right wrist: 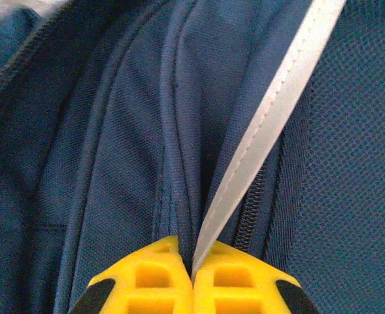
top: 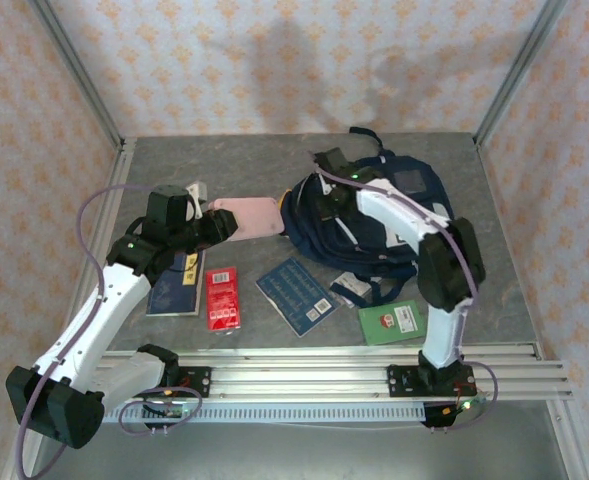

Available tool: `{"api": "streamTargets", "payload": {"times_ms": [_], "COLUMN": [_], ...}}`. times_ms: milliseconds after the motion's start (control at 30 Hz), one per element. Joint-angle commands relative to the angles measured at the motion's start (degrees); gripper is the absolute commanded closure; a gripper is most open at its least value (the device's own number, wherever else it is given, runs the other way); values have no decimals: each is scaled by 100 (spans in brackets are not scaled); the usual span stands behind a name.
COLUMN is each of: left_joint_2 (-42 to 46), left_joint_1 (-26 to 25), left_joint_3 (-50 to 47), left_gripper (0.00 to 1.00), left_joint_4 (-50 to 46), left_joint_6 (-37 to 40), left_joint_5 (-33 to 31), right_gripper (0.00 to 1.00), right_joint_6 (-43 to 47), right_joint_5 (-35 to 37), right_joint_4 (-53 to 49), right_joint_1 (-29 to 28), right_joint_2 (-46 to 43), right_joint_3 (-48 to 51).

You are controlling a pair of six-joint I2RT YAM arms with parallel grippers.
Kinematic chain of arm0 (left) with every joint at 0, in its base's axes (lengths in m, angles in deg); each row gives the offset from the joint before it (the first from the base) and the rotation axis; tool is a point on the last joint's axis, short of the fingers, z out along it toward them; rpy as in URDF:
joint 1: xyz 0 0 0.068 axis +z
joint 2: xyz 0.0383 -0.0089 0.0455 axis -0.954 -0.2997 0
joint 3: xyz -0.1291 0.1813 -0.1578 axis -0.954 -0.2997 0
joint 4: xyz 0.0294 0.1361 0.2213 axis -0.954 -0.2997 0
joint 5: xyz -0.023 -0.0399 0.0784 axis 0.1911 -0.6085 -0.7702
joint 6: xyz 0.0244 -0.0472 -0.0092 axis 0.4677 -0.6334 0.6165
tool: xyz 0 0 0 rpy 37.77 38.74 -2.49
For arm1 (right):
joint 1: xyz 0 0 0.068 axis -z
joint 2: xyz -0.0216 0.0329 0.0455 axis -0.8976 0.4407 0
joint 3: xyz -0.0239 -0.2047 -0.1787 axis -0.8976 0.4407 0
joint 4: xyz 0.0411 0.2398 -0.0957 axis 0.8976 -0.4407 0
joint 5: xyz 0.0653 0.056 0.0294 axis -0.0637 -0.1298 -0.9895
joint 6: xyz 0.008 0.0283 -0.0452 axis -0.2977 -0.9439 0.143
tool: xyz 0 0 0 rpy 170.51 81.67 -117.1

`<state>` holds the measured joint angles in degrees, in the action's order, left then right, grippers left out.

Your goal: Pack the student bag

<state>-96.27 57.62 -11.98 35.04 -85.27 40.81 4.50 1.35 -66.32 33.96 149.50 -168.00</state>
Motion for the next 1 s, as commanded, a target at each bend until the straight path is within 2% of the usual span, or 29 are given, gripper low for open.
{"api": "streamTargets", "payload": {"times_ms": [0,167,367,500,767,967], "left_joint_2": [-115,-134,-49,-138,-838,-1553], "left_joint_1": [45,38,41,-25,-664,-1169], "left_joint_3": [295,420,497,281,90,263], "left_gripper": [67,67,66,66,67,67], "left_joint_4": [135,224,396,919,2015,2621], "left_joint_6": [9,-39,-152,-557,-1164,-1306], "left_joint_5": [-73,202,463,672,622,555], "right_gripper": [100,100,100,100,100,100], "right_joint_6": [997,1744,1923,2184,2183,2070], "right_joint_5": [-1151,-1669,-2510,-3456,-5200,-5753], "right_joint_4": [278,581,77,123,543,749], "right_joint_1": [272,460,826,1230,2055,2144], "right_joint_2": [-973,-1912,-2234,-2558,-2940,-3055], "right_joint_3": [312,1042,855,872,1161,1332]}}
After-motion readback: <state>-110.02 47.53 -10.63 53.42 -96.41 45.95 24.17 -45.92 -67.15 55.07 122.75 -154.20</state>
